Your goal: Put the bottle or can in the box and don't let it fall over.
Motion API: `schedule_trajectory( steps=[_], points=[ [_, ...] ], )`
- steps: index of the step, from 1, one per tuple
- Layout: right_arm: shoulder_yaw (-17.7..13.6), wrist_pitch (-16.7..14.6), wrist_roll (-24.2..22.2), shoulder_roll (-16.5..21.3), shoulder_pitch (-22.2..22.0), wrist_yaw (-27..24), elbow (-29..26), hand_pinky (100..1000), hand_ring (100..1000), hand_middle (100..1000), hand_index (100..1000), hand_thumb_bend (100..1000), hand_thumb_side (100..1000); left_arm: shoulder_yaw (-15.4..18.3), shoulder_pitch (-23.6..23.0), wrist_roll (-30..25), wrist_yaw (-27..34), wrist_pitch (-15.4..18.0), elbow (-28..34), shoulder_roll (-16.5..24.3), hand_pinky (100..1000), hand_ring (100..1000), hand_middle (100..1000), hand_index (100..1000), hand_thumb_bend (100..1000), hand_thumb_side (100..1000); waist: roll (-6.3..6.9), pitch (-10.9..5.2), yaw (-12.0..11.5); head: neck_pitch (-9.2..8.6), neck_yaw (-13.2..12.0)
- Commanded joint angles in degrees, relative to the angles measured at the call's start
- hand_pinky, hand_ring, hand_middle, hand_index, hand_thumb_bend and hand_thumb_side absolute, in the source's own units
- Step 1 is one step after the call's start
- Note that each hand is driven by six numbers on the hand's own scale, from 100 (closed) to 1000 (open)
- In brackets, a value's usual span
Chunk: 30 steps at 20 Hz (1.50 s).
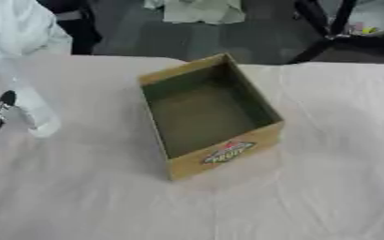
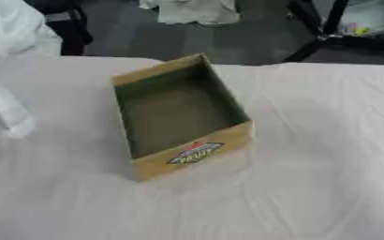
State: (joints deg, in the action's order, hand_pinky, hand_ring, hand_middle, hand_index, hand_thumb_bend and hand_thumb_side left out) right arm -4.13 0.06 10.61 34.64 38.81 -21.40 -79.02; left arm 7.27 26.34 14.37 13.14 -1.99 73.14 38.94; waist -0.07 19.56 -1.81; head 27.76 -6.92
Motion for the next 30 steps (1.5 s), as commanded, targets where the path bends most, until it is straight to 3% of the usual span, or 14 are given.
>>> schedule_trajectory(
  steps=[1,30],
  points=[
    [-0.27,-0.11,-0.16,2.00,0.84,0.46,-1.16,881,748,795,851,100,816,0.19,1.10,-0.96,0.11,0.42,-0.01,2.79,1000,1000,970,904,527,597,0.07,-0.88,0.02,-0.96,-0.06],
    [0.17,0.16,-0.63,1.35,1.29,0.59,-1.29,882,748,797,852,100,832,-1.72,8.60,-2.57,-0.26,1.20,-4.70,1.05,1000,1000,964,893,535,615,-0.17,0.00,0.38,-1.76,-0.57]
  ],
)
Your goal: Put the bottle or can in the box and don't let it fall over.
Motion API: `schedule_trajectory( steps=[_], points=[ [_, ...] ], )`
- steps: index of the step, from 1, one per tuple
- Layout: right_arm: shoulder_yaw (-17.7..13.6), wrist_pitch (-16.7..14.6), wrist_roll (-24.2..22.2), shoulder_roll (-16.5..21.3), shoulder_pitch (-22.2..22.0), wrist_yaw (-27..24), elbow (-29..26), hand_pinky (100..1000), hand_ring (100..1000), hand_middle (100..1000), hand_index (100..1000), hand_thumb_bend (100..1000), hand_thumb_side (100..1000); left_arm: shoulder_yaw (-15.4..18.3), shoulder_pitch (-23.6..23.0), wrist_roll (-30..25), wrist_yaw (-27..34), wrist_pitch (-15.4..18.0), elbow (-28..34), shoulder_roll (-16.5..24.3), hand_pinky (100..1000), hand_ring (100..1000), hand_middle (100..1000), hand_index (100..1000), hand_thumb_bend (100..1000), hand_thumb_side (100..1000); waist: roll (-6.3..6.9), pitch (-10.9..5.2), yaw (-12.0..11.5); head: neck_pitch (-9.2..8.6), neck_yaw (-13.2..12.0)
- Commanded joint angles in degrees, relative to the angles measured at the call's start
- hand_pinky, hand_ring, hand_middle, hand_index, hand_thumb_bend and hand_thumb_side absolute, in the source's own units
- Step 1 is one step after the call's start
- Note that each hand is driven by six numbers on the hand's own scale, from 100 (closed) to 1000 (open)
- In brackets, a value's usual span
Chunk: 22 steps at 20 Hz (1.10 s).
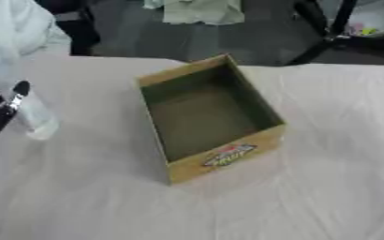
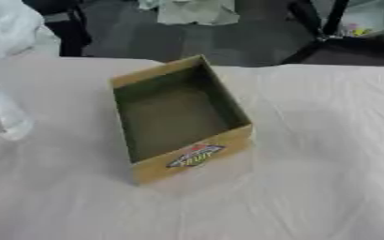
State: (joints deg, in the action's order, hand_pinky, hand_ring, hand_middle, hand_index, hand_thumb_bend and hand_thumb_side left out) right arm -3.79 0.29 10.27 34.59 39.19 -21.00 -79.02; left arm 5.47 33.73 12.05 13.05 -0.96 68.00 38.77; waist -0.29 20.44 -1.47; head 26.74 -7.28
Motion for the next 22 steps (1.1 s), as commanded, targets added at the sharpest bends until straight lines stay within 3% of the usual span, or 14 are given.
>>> schedule_trajectory(
  steps=[1,14,22],
  points=[
    [-0.16,-0.07,-0.32,1.38,0.91,0.20,-1.28,882,748,798,852,100,833,0.00,1.44,-0.28,-0.21,0.18,0.40,1.12,1000,1000,963,892,535,615,0.06,-0.86,0.03,-0.74,-0.20],
    [-0.05,0.01,-0.55,1.26,0.91,0.41,-1.13,883,749,799,853,100,839,-0.64,3.43,0.86,-0.38,0.28,-0.13,-0.27,1000,1000,890,837,543,612,0.13,-0.78,0.38,-0.71,-0.45],
    [-0.03,-0.02,-0.67,1.21,0.94,0.38,-1.15,883,749,799,853,100,838,-0.62,3.99,4.23,0.30,0.08,-0.57,-1.03,982,874,783,744,433,550,0.10,-0.78,0.50,-0.80,-0.53]
  ],
)
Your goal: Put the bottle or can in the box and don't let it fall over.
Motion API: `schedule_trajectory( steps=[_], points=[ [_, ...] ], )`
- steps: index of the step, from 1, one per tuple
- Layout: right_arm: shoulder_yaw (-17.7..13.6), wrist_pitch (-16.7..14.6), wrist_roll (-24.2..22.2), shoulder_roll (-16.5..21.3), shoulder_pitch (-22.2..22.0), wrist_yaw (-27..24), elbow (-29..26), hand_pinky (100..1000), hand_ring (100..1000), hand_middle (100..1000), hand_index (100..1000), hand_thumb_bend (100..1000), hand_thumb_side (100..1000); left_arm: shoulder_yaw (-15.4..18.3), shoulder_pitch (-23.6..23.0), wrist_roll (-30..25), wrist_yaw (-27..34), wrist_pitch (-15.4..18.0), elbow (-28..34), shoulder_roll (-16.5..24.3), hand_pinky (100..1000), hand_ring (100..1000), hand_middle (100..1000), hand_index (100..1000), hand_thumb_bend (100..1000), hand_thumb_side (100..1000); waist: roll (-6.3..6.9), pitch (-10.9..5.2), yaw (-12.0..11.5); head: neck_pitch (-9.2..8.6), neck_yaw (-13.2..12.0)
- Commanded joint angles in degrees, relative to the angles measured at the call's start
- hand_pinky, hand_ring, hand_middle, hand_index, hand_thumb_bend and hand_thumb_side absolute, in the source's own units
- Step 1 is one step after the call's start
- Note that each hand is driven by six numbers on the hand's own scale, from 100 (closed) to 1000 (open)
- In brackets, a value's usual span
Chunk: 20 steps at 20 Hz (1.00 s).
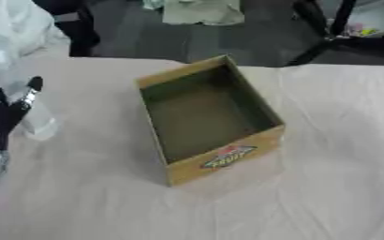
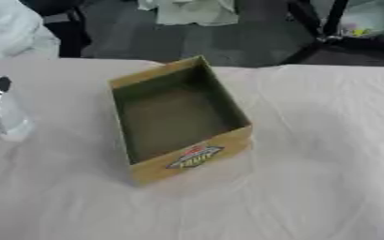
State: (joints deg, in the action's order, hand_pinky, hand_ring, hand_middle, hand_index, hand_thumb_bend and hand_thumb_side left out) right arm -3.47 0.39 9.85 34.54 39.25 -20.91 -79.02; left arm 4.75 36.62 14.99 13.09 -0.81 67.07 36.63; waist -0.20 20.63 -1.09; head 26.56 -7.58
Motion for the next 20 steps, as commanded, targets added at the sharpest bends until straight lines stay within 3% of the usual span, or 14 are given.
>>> schedule_trajectory(
  steps=[1,5,12,15,18,20],
  points=[
    [-0.35,-0.11,-0.26,1.24,0.87,0.28,-1.14,883,749,799,853,100,839,0.08,1.18,1.85,0.48,-0.18,0.23,1.00,976,866,776,732,414,542,-0.02,-0.97,0.12,-0.59,-0.23],
    [-0.33,-0.10,-0.33,1.17,0.87,0.28,-1.11,883,750,798,853,100,841,-0.01,1.63,4.28,1.64,-0.34,-0.39,0.65,961,831,752,663,304,500,-0.05,-0.89,0.10,-0.70,-0.32],
    [-0.36,-0.07,-0.44,0.98,0.86,0.29,-1.06,883,750,799,853,100,844,-0.38,2.38,6.58,3.67,0.20,-1.48,0.03,928,802,740,634,192,467,-0.06,-0.68,0.17,-0.90,-0.50],
    [-0.38,-0.07,-0.46,0.96,0.85,0.29,-1.05,883,751,799,853,100,845,-0.52,2.69,7.09,4.30,0.38,-1.95,-0.16,903,747,729,628,136,458,-0.02,-0.58,0.24,-0.95,-0.46],
    [-0.39,-0.06,-0.50,0.91,0.86,0.26,-1.03,883,751,799,853,100,846,-0.70,2.98,7.12,4.78,0.56,-2.38,-0.37,858,689,703,605,133,468,0.01,-0.46,0.30,-0.85,-0.47],
    [-0.38,-0.05,-0.55,0.90,0.90,0.24,-1.04,883,751,799,853,100,847,-0.82,3.27,7.06,4.92,0.66,-2.66,-0.44,822,602,657,584,153,488,0.00,-0.40,0.34,-0.83,-0.44]
  ],
)
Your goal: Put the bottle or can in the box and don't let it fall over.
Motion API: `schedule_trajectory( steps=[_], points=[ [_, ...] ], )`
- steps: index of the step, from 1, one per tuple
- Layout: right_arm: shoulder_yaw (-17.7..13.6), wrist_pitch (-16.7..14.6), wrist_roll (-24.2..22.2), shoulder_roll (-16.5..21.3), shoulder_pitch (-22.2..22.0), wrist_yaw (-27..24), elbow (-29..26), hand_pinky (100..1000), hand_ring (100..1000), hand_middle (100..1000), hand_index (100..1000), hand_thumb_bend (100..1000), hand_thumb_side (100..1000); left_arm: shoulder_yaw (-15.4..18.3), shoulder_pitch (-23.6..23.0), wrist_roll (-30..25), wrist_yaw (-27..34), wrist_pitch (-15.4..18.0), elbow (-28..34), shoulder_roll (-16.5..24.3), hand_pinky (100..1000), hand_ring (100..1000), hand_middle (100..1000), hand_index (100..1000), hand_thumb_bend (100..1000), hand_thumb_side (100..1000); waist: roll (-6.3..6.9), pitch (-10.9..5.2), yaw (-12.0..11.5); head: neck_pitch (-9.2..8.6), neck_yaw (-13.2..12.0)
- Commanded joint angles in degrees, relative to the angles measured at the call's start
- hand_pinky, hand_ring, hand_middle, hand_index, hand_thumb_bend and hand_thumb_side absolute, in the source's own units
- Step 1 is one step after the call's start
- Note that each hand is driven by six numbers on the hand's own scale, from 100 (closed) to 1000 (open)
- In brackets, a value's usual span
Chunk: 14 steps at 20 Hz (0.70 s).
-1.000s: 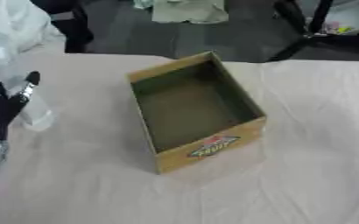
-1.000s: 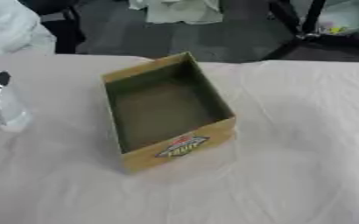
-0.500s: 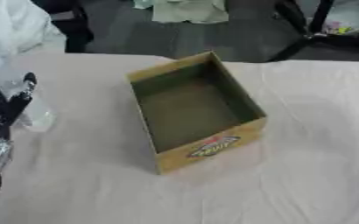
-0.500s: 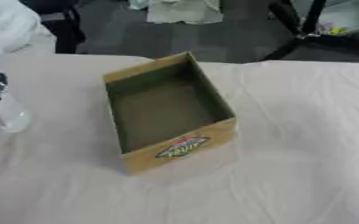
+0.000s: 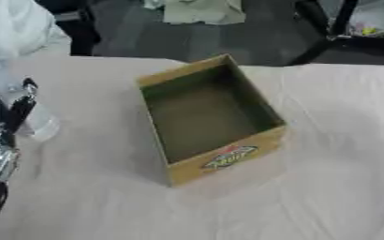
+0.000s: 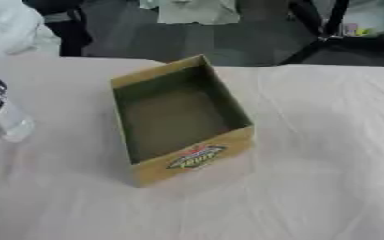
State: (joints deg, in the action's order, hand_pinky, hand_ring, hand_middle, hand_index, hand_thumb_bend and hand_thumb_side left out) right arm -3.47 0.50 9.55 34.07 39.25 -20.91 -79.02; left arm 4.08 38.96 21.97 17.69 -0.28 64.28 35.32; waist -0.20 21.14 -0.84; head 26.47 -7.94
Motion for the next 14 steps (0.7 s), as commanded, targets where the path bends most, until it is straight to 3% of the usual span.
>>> schedule_trajectory(
  steps=[1,3,5,14],
  points=[
    [-0.39,-0.16,-0.27,1.36,0.92,0.24,-1.05,883,751,799,853,100,847,-0.21,1.14,0.05,0.32,0.20,-0.02,0.83,819,575,626,571,198,514,0.00,-0.89,0.13,-0.72,-0.08],
    [-0.39,-0.16,-0.31,1.33,0.94,0.21,-1.05,882,751,799,851,100,847,-0.44,1.64,-0.08,-0.16,0.51,-0.25,0.87,807,528,582,556,225,529,0.02,-0.85,0.17,-0.73,-0.10],
    [-0.37,-0.15,-0.37,1.28,0.95,0.20,-1.04,882,750,799,851,100,848,-0.67,2.23,-0.20,-1.49,1.07,-0.38,0.96,730,480,550,539,245,535,0.06,-0.83,0.22,-0.72,-0.14],
    [-0.45,-0.06,-0.40,1.03,0.80,0.18,-0.94,882,750,798,850,100,853,-0.99,3.98,0.40,-5.12,2.58,-1.62,0.44,735,491,501,465,176,492,0.45,-0.68,0.56,-0.75,-0.33]
  ],
)
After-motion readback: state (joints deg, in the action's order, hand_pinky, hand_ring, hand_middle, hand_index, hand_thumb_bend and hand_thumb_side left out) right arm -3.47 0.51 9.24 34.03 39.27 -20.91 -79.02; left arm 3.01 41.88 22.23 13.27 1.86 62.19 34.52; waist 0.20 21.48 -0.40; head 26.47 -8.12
